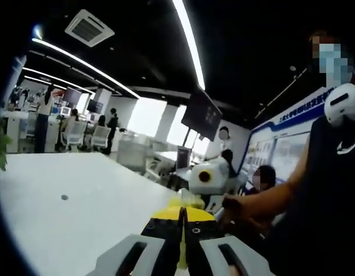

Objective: Compare the silicone blocks by pressing each to a similar depth, holding the contact briefly, and releasing to observe deformation and rebound differences across the visible hardness samples.

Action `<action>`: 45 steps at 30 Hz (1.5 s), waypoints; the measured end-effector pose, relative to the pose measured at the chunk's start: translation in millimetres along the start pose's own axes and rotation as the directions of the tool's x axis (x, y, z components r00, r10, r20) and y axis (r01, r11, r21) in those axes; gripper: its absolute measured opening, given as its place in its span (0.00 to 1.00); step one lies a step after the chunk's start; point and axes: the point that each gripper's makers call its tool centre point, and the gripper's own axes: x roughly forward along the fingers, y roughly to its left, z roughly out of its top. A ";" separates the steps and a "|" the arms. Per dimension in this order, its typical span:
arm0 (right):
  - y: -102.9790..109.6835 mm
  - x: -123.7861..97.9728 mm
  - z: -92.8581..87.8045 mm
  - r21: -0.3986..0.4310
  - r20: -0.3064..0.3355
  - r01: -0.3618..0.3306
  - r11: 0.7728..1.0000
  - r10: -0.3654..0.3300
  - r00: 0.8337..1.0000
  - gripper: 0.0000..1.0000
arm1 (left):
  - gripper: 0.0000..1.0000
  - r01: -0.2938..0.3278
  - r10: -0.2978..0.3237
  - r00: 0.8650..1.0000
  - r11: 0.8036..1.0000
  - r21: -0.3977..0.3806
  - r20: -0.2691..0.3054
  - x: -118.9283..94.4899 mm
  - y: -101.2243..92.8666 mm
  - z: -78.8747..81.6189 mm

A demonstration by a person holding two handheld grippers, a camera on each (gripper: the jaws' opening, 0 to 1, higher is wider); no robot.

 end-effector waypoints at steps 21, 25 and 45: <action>-1.0 0.2 7.1 -0.062 0.058 0.014 0.998 -0.011 0.998 0.02 | 0.00 -0.008 0.008 1.000 1.000 -0.001 0.030 -4.1 -8.4 7.5; 0.1 5.1 11.7 -0.068 0.073 0.018 0.998 -0.013 0.997 0.05 | 0.00 -0.025 0.025 0.999 1.000 -0.012 0.048 -8.4 -5.4 12.4; -36.7 -19.9 18.4 -0.056 0.141 0.254 0.966 -0.244 0.959 0.96 | 0.00 -0.044 0.050 0.991 0.998 -0.053 0.121 -17.9 1.1 24.7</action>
